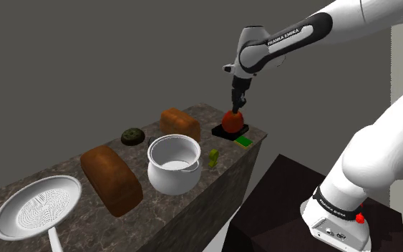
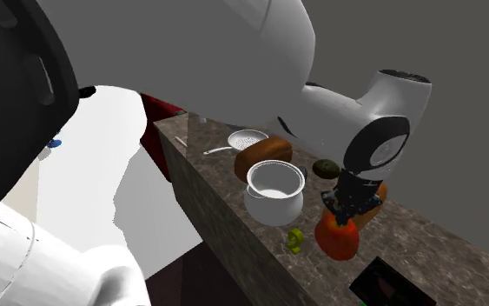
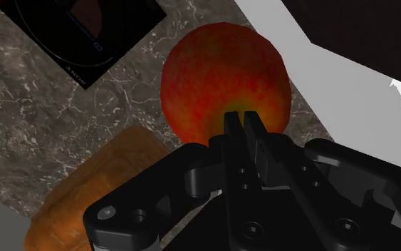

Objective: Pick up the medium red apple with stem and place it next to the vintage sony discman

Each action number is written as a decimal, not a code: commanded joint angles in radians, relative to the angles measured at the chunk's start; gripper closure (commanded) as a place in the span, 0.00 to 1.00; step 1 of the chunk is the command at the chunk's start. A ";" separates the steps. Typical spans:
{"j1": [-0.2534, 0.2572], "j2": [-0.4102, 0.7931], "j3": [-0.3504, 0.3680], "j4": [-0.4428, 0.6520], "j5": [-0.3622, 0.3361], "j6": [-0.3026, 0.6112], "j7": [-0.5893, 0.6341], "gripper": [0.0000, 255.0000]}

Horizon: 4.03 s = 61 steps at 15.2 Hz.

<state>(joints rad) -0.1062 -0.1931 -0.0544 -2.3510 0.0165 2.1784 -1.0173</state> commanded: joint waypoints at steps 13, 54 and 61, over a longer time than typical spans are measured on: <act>-0.152 0.168 -0.203 0.194 0.011 -0.035 -0.363 1.00; -0.316 0.631 -0.245 0.345 0.220 0.239 -0.706 1.00; -0.316 0.631 -0.245 0.345 0.220 0.239 -0.706 1.00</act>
<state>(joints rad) -0.4222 0.4375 -0.2995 -2.0058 0.2369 2.4174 -1.7230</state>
